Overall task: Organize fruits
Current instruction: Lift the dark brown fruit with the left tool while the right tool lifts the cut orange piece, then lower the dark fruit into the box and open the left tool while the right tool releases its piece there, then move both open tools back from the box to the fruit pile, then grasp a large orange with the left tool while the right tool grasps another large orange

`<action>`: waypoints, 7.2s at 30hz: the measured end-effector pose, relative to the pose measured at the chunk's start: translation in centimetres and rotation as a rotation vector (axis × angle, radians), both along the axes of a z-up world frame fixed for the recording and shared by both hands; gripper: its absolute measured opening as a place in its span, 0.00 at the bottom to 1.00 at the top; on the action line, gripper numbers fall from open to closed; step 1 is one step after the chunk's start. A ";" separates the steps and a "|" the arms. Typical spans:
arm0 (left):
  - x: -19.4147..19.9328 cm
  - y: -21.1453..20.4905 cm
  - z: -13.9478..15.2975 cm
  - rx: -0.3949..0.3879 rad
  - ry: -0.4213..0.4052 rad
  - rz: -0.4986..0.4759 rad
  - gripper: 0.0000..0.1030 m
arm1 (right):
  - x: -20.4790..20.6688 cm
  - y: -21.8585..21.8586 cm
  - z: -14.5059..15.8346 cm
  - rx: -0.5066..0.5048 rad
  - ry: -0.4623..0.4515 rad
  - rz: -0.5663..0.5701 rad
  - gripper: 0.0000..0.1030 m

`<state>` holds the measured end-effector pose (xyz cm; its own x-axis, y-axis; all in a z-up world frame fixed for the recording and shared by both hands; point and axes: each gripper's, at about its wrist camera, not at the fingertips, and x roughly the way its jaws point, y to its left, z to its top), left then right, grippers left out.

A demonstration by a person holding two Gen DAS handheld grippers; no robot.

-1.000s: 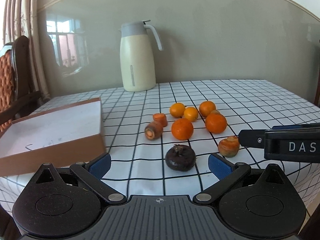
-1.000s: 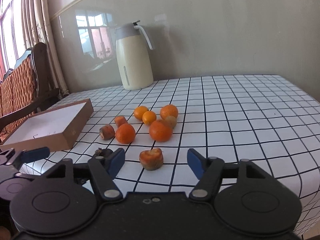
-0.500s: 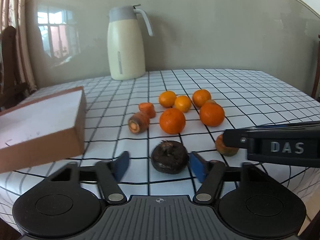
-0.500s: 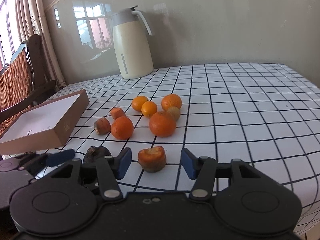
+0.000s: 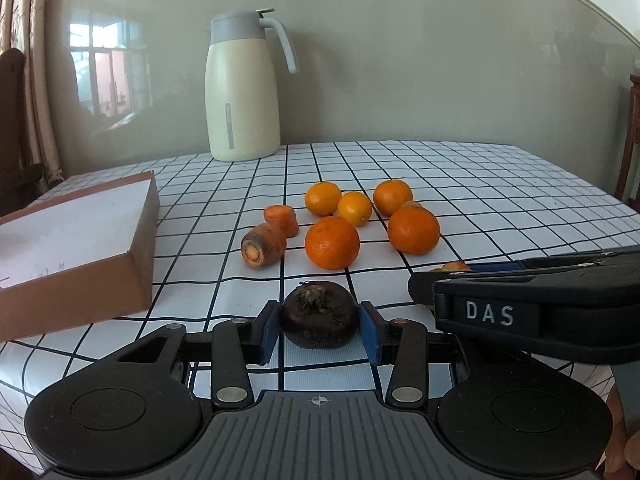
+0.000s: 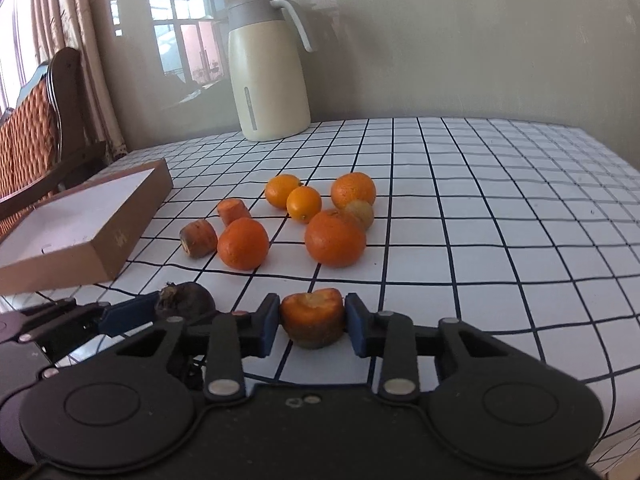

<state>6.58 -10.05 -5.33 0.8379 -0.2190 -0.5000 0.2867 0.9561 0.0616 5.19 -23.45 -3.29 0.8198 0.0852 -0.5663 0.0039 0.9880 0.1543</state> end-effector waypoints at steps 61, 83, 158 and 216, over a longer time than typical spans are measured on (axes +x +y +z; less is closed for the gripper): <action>2.1 24.3 5.3 -0.070 -0.174 0.601 0.41 | 7.2 16.3 6.0 0.170 -0.218 0.473 0.26; 0.3 28.0 7.2 -0.137 -0.309 0.785 1.00 | 6.1 14.1 7.6 0.156 -0.463 0.330 0.94; 2.4 -1.0 2.7 0.011 -0.113 0.114 0.98 | 1.4 -6.0 3.1 0.107 -0.181 0.002 0.94; 5.7 -3.0 0.0 -0.006 -0.005 0.095 0.36 | 5.3 -2.9 0.1 0.043 -0.035 0.086 0.32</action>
